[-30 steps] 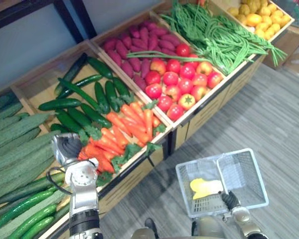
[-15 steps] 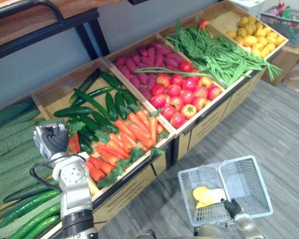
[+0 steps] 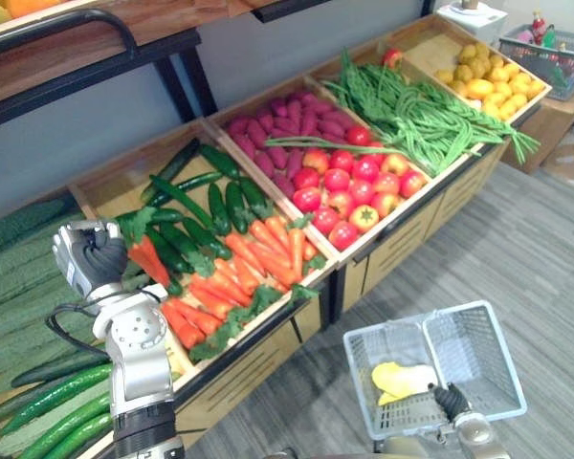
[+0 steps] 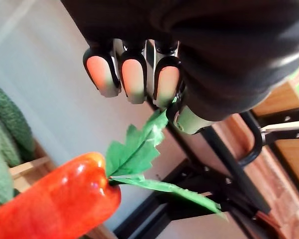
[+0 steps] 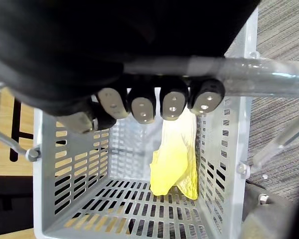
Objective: Pick vegetable in the basket
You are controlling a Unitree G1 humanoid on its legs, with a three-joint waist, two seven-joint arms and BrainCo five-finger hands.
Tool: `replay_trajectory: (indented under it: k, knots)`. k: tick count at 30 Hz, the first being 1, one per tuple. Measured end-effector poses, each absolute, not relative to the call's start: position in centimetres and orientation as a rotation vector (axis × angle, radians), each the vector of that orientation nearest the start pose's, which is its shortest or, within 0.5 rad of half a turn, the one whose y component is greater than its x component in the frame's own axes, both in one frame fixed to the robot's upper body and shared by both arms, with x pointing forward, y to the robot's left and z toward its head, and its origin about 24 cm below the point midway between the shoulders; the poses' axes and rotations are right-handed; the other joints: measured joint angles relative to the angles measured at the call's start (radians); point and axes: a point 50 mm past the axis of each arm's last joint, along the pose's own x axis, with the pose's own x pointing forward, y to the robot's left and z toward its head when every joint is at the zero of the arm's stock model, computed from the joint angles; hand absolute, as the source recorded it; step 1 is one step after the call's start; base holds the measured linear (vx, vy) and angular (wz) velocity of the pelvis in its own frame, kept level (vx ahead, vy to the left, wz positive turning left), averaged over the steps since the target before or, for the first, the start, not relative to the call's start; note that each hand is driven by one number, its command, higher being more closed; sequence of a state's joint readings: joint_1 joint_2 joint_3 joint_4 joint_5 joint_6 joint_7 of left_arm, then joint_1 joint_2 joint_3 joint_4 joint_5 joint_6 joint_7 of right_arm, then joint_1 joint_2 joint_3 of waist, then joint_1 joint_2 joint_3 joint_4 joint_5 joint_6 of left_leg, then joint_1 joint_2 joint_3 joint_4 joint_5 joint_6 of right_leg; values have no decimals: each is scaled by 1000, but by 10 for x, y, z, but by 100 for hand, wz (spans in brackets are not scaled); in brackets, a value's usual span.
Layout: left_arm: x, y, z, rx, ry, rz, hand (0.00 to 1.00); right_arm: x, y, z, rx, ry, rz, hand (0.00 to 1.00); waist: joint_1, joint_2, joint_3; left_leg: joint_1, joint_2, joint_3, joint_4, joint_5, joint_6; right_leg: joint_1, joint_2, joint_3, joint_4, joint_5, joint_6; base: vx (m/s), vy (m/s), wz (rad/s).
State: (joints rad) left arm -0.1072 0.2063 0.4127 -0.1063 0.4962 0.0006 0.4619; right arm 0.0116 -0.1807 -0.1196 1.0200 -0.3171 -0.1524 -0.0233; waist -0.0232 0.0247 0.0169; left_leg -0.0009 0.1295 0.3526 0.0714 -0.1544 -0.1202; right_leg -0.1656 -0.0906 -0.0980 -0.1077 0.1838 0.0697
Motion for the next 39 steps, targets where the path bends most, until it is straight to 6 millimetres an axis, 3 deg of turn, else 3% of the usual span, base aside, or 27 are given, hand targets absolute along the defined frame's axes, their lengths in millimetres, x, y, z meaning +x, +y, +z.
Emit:
replay_trajectory:
  k: [6,12,19,26,29,39]
  knots:
    - [237,275,141,680,-407,844,100,150,-244,-124,-441,825,-40,100,0,1,-4,-7,1,17,20,-10,6,-8,0,22,0,5,5,-12,-14,-8]
    - [239,259,151,682,-478,761,100,173,-276,-94,-571,704,-54,100,0,-6,-11,-11,-2,24,42,-23,12,-8,-6,33,0,9,10,-9,-4,-3]
    - [237,246,153,684,-523,605,100,206,-303,-51,-779,589,60,100,0,-6,-14,13,-10,94,49,-39,18,-24,0,109,0,27,15,-14,-11,-29]
    - [239,227,149,705,-548,450,100,223,-317,-29,-880,558,134,100,-2,-6,-14,23,-14,145,87,-75,26,-27,-1,169,0,38,25,-44,-3,-25]
    - [239,227,152,737,-557,418,100,232,-321,-19,-911,536,141,100,-1,-6,-14,19,-16,166,105,-86,27,-39,-1,194,0,43,27,-40,-10,-20]
    - [243,205,149,699,-585,273,100,261,-313,7,-977,432,169,100,0,-7,-13,50,-12,225,117,-106,26,-36,13,250,0,55,30,-20,-21,-17]
